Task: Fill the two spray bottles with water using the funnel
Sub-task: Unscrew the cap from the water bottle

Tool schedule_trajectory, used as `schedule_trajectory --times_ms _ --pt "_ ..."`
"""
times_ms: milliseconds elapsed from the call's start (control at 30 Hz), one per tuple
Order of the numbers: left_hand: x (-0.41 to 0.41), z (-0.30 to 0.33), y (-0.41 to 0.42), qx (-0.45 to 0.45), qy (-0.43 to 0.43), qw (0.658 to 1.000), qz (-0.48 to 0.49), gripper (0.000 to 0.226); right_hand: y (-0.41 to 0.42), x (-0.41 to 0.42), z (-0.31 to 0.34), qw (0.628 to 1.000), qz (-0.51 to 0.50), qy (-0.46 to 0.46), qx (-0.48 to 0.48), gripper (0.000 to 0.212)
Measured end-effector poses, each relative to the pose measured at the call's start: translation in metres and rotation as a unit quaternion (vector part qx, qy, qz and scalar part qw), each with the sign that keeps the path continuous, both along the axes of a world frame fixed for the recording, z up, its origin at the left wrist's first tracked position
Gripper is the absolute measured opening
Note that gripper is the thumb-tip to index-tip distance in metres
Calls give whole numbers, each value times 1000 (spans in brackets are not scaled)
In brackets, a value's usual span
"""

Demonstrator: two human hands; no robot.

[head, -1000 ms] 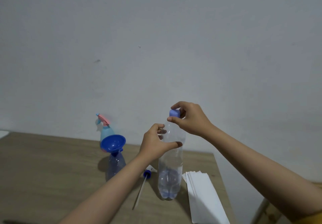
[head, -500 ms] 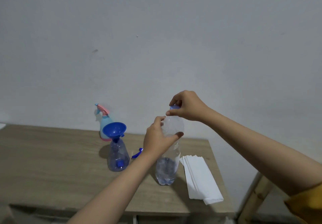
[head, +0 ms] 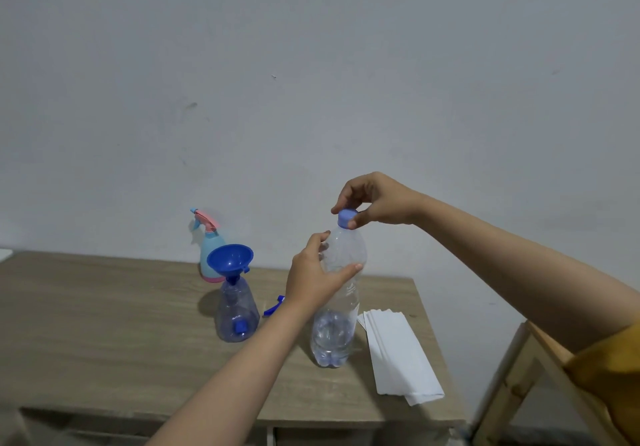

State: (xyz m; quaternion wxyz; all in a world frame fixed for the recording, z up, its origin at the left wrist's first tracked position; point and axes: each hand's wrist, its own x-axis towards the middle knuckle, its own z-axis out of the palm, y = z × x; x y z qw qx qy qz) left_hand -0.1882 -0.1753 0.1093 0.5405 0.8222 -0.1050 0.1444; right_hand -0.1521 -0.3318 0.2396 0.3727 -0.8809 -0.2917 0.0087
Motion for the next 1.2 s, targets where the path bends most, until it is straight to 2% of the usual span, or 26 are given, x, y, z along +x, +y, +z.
schedule_trajectory --times_ms 100,200,267,333,633,733,800,900,1000,1100,1200 --pt "2 -3 2 0 4 1000 0 77 0 3 0 1000 -22 3 -14 33" --pt "2 -4 2 3 3 1000 -1 78 6 0 2 984 -103 -70 -126 45" --pt "2 -5 1 3 1 1000 3 78 11 -2 4 968 -120 -129 -179 44" --pt "2 -5 0 -3 3 1000 4 79 14 0 5 964 -112 -141 -198 38" --pt "3 -7 1 -7 -2 1000 -4 76 9 6 17 973 -51 -65 -213 17" --pt "4 -6 3 -13 -1 1000 -6 75 9 5 20 982 -6 -48 -183 34" --pt "6 -6 5 -14 1 1000 -10 74 10 3 20 982 4 -57 -178 38" --pt "5 -6 7 -16 5 1000 -21 76 3 1 21 994 -20 -43 -96 34" --pt "5 -2 11 -15 1 1000 -22 76 -8 -10 6 994 -72 -42 74 22" --pt "7 3 19 -18 1 1000 -16 74 -16 -28 -41 965 -151 -37 210 16" --pt "9 2 27 -21 0 1000 2 75 -18 -44 -121 932 -250 13 263 18"
